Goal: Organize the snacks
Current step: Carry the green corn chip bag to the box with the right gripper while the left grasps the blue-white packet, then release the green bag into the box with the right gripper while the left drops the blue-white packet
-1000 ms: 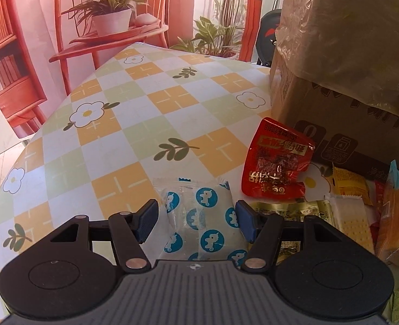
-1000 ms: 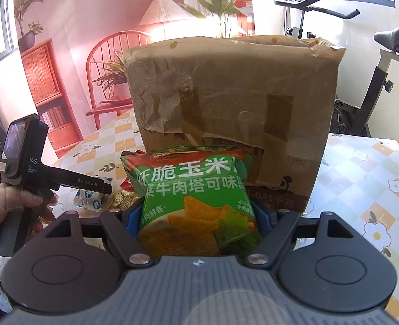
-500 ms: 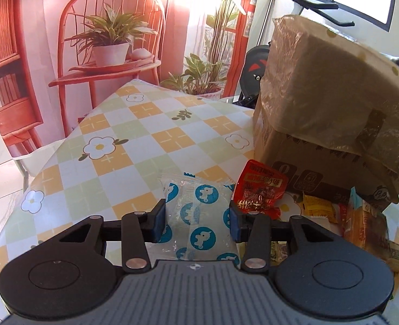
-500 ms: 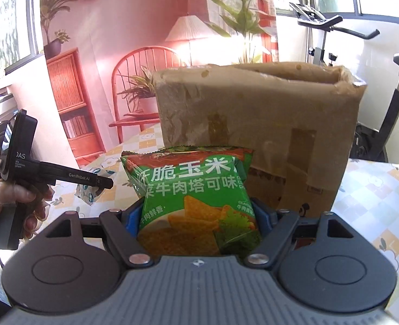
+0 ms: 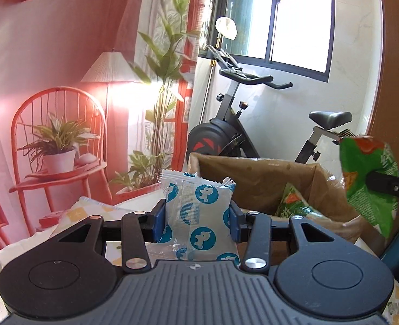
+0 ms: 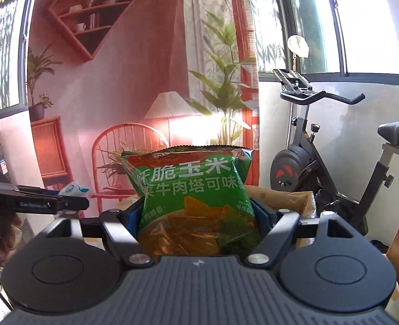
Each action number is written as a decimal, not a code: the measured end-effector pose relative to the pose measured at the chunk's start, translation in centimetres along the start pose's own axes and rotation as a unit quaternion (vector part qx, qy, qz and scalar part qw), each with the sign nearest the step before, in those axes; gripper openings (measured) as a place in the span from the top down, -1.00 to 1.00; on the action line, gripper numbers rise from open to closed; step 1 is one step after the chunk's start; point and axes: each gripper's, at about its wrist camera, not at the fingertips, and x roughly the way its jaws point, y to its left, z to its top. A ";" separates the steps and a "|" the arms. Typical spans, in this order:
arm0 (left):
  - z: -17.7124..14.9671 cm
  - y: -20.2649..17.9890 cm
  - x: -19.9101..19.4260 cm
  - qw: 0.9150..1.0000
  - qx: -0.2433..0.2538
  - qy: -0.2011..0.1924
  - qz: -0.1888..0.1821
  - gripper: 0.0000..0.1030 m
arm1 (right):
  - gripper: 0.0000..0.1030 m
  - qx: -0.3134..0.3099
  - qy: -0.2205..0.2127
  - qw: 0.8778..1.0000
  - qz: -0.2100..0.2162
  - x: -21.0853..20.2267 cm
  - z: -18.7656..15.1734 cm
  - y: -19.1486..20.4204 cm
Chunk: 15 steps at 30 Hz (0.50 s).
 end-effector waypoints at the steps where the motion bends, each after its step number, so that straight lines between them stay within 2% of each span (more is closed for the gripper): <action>1: 0.8 -1.0 1.0 1.000 0.007 -0.006 -0.004 0.07 | -0.54 0.003 0.015 1.000 -0.020 1.5 0.6 -0.9; 5: 3.1 -4.1 5.2 0.999 0.024 0.000 -0.025 0.07 | -0.54 -0.009 0.044 0.997 -0.064 6.8 1.3 -2.5; 9: 4.7 -6.3 8.7 0.999 0.042 0.000 -0.028 0.07 | -0.54 -0.023 0.072 0.994 -0.075 10.4 0.4 -2.9; 13: 5.2 -6.9 12.2 0.998 0.053 0.013 -0.030 0.04 | -0.58 -0.006 0.085 0.994 -0.070 12.1 -0.4 -3.7; 15: 5.1 -6.7 13.0 0.998 0.057 0.019 -0.028 -0.20 | -0.60 -0.003 0.092 0.994 -0.064 12.5 -0.7 -4.1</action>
